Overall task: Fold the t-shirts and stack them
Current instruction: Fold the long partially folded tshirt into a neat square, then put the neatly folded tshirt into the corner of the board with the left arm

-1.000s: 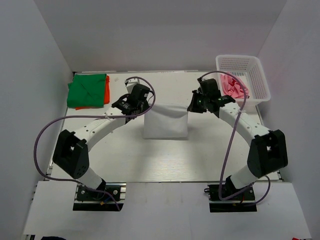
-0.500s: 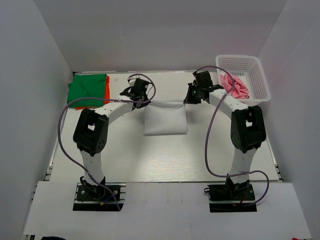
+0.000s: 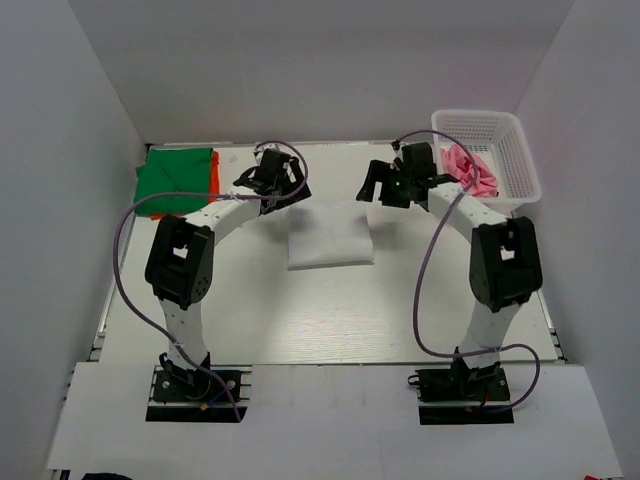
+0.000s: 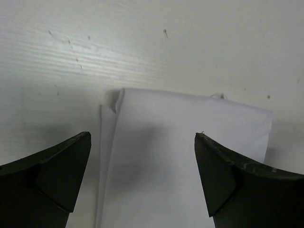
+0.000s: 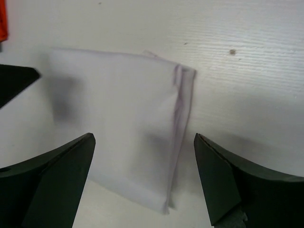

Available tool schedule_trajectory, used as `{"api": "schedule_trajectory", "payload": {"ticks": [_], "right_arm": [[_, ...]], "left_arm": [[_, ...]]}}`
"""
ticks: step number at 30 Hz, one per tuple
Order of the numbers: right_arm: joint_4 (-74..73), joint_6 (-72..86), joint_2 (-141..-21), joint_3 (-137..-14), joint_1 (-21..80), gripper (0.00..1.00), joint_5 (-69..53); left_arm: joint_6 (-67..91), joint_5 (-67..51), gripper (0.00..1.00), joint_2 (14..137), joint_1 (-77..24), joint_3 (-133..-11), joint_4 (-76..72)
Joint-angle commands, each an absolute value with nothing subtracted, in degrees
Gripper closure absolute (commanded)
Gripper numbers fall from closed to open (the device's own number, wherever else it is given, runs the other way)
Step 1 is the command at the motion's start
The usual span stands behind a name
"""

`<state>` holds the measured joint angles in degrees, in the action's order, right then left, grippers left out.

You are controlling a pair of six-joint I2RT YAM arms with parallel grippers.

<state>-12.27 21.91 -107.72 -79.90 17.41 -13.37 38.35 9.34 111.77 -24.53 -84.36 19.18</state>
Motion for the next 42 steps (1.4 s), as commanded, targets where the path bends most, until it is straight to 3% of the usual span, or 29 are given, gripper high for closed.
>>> {"api": "schedule_trajectory", "payload": {"ticks": [1,10,17,20,25,26,27,28,35,42], "right_arm": [[-7.2,22.2,-99.6,-73.7,17.7,0.10,-18.8],[-6.2,23.1,-83.4,-58.4,17.5,0.10,-16.8],[-9.1,21.7,-75.4,-53.8,17.3,0.10,-11.7],[-9.4,21.5,-73.7,-52.0,17.2,0.10,-7.7],[-10.9,20.8,-71.8,-51.1,17.3,0.10,-5.0],[-11.0,20.5,-71.5,-50.7,17.3,0.10,-4.7],[-10.8,20.3,-70.8,-50.7,17.3,0.10,-3.4],[-10.8,20.2,-70.5,-50.8,17.1,0.10,-3.0],[-9.9,19.3,-67.5,-49.3,17.3,0.10,-0.4],[-8.2,19.0,-68.6,-48.4,17.4,0.10,-1.4]], "left_arm": [[37.0,4.0,0.00,107.5,-25.8,-80.3,18.8],[34.4,1.4,0.00,108.7,-27.5,-72.4,17.0],[33.0,7.4,0.12,116.4,-29.8,-76.8,22.6],[33.7,9.1,0.27,122.9,-30.5,-84.3,28.6],[33.2,12.2,0.64,125.8,-31.0,-86.1,30.6],[32.6,13.5,0.72,125.8,-31.0,-87.3,30.6],[32.6,14.4,0.96,125.8,-31.0,-88.2,32.7],[31.3,15.7,1.00,125.8,-30.5,-89.3,33.8],[13.9,32.6,1.00,119.7,-28.2,-96.8,33.8],[-2.3,38.2,1.00,112.6,-22.4,-94.9,26.8]]}}
